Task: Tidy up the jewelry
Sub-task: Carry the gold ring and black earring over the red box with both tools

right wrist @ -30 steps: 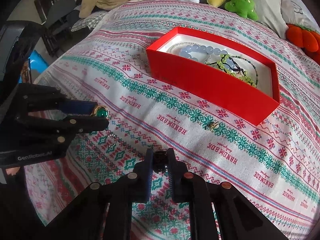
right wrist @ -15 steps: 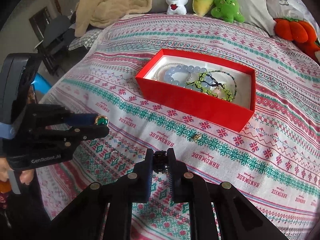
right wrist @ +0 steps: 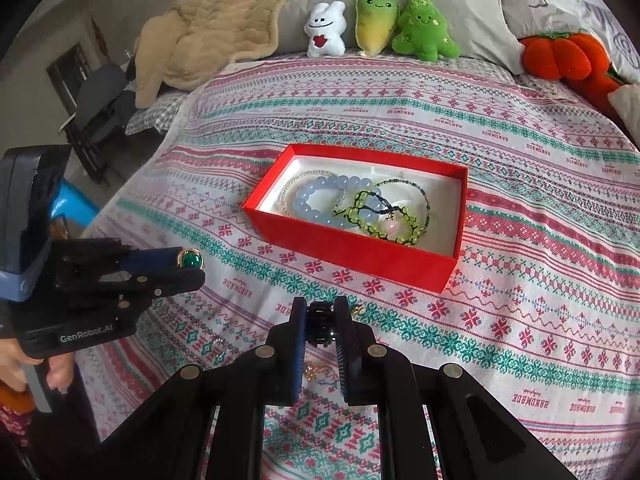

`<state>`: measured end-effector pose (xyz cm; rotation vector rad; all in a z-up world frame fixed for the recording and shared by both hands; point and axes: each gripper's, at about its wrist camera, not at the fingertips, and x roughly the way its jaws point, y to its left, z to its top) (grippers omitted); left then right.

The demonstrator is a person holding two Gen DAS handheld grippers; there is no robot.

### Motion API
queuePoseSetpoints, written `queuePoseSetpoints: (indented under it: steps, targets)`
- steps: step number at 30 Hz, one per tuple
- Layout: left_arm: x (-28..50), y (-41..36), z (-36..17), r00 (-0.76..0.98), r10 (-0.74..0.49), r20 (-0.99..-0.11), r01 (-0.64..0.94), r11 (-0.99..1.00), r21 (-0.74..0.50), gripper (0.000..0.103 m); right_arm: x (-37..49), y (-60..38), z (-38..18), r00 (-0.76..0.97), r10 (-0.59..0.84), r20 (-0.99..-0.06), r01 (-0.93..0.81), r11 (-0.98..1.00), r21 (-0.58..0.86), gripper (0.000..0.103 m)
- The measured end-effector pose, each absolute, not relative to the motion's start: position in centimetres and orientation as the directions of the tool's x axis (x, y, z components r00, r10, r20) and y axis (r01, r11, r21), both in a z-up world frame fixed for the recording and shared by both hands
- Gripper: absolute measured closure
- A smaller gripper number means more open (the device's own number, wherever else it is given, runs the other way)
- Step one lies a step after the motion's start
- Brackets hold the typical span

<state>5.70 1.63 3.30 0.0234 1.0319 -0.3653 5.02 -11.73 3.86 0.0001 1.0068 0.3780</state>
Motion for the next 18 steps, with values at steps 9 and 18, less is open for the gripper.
queuePoseSetpoints:
  steps: [9,18]
  targets:
    - [7.4,0.7,4.1,0.486,-0.303,-0.82,0.305,0.938,-0.165,0.072,6.4,-13.6,4.7,0.532,0.28,-0.799,-0.245,0.954,0.171,0.09]
    - [10.0,-0.6,4.3,0.528,-0.308,-0.791,0.285,0.942,-0.177,0.072,8.8,-15.3,4.8,0.574,0.257,-0.778,-0.171,0.966,0.193,0.09]
